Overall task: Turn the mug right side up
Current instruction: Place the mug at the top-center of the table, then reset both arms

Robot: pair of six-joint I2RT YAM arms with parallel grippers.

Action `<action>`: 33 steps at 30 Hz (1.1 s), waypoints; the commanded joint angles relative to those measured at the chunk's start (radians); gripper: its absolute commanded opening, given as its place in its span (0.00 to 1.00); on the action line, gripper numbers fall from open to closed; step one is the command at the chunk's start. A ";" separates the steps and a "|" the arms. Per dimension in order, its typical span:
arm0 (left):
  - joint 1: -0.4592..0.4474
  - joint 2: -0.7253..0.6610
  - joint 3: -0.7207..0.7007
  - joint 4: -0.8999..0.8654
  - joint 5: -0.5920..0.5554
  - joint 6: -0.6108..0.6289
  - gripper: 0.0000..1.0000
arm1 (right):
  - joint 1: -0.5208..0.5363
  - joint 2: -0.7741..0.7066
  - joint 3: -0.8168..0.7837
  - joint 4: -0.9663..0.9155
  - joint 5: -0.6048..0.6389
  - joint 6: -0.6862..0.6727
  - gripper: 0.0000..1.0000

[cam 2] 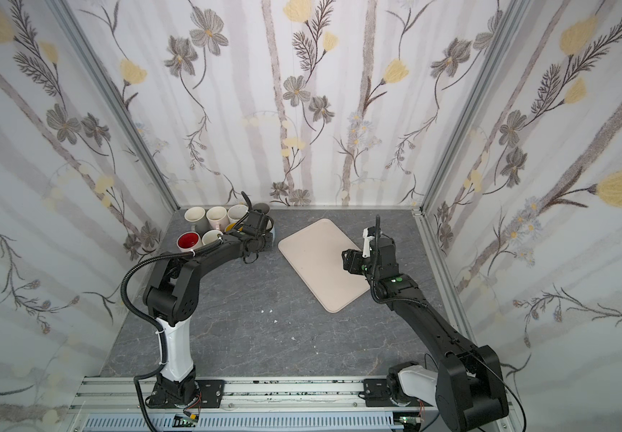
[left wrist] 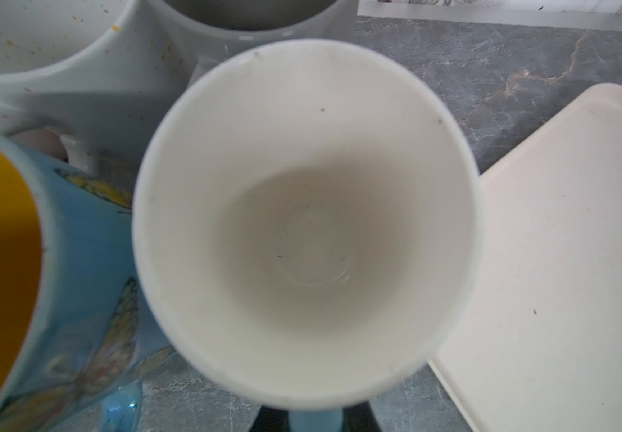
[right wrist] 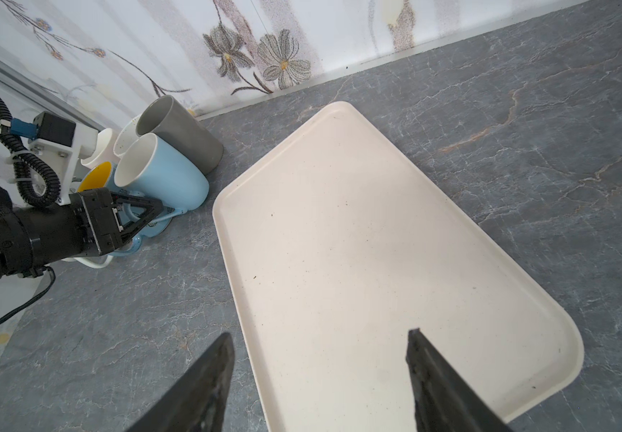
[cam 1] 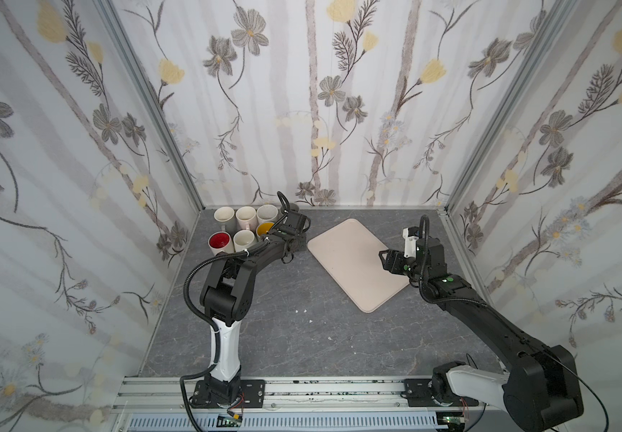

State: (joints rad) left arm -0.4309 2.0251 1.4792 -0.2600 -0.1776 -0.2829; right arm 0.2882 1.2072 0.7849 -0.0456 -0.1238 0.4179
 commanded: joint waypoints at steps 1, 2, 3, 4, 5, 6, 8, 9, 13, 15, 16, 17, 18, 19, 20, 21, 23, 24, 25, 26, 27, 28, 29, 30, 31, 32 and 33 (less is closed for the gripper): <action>0.001 0.014 0.009 0.030 -0.048 0.020 0.10 | -0.003 -0.007 -0.004 -0.002 0.021 -0.011 0.73; 0.002 0.017 0.006 0.030 -0.047 0.021 0.15 | -0.004 -0.008 -0.004 -0.004 0.023 -0.013 0.73; 0.001 0.019 0.003 0.030 -0.048 0.019 0.22 | -0.004 -0.009 -0.004 -0.006 0.027 -0.014 0.73; 0.001 0.020 0.000 0.030 -0.048 0.019 0.28 | -0.005 -0.010 -0.006 -0.010 0.034 -0.016 0.73; 0.002 0.016 -0.005 0.030 -0.048 0.016 0.32 | -0.006 -0.011 -0.007 -0.015 0.043 -0.017 0.74; 0.002 0.010 -0.011 0.031 -0.049 0.015 0.36 | -0.007 -0.012 -0.009 -0.020 0.053 -0.021 0.74; 0.001 -0.004 -0.019 0.031 -0.046 0.014 0.40 | -0.012 -0.019 -0.012 -0.033 0.078 -0.029 0.76; 0.002 -0.016 -0.020 0.029 -0.043 0.014 0.43 | -0.015 -0.025 -0.013 -0.041 0.095 -0.033 0.77; 0.001 -0.076 -0.022 0.004 -0.040 0.019 0.49 | -0.034 -0.058 -0.024 -0.062 0.173 -0.041 0.83; 0.001 -0.117 -0.023 -0.008 -0.034 0.028 0.52 | -0.053 -0.082 -0.060 -0.060 0.215 -0.041 0.88; 0.003 -0.139 -0.023 -0.011 -0.030 0.035 0.54 | -0.061 -0.092 -0.067 -0.060 0.226 -0.039 0.89; 0.004 -0.159 -0.026 -0.013 -0.027 0.043 0.55 | -0.072 -0.103 -0.077 -0.060 0.239 -0.040 0.90; 0.004 -0.184 -0.029 -0.015 -0.028 0.048 0.57 | -0.083 -0.115 -0.086 -0.060 0.251 -0.039 0.92; 0.007 -0.204 -0.034 -0.018 -0.028 0.051 0.58 | -0.092 -0.127 -0.095 -0.059 0.264 -0.041 0.93; 0.013 -0.228 -0.040 -0.019 -0.029 0.053 0.60 | -0.097 -0.136 -0.104 -0.055 0.273 -0.050 0.94; 0.018 -0.257 -0.052 -0.018 -0.031 0.053 0.61 | -0.102 -0.151 -0.117 -0.047 0.292 -0.058 0.96; 0.026 -0.321 -0.090 0.000 -0.042 0.059 0.64 | -0.107 -0.179 -0.148 -0.023 0.345 -0.068 0.99; 0.031 -0.359 -0.118 0.015 -0.052 0.063 0.66 | -0.110 -0.195 -0.168 -0.005 0.379 -0.072 1.00; 0.036 -0.396 -0.146 0.032 -0.061 0.066 0.68 | -0.112 -0.210 -0.188 0.016 0.405 -0.077 1.00; 0.041 -0.438 -0.176 0.050 -0.070 0.068 0.70 | -0.113 -0.227 -0.215 0.047 0.434 -0.087 0.99; 0.050 -0.483 -0.222 0.066 -0.074 0.068 0.73 | -0.115 -0.245 -0.250 0.088 0.460 -0.102 1.00; 0.058 -0.522 -0.254 0.081 -0.081 0.064 0.76 | -0.116 -0.259 -0.278 0.127 0.475 -0.116 1.00; 0.070 -0.569 -0.293 0.099 -0.087 0.064 0.79 | -0.116 -0.275 -0.316 0.169 0.482 -0.137 1.00; 0.081 -0.619 -0.337 0.119 -0.091 0.063 0.82 | -0.119 -0.287 -0.346 0.215 0.478 -0.162 1.00; 0.091 -0.663 -0.374 0.136 -0.094 0.063 0.85 | -0.119 -0.299 -0.369 0.249 0.474 -0.181 1.00; 0.105 -0.712 -0.418 0.157 -0.100 0.062 0.88 | -0.119 -0.309 -0.395 0.288 0.474 -0.203 1.00; 0.116 -0.760 -0.463 0.176 -0.104 0.060 0.91 | -0.119 -0.321 -0.418 0.325 0.473 -0.221 1.00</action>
State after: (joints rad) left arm -0.3344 1.3476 1.0908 -0.1715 -0.2466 -0.2241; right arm 0.1699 0.9085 0.4068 0.0998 0.3099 0.2764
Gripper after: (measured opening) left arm 0.895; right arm 0.995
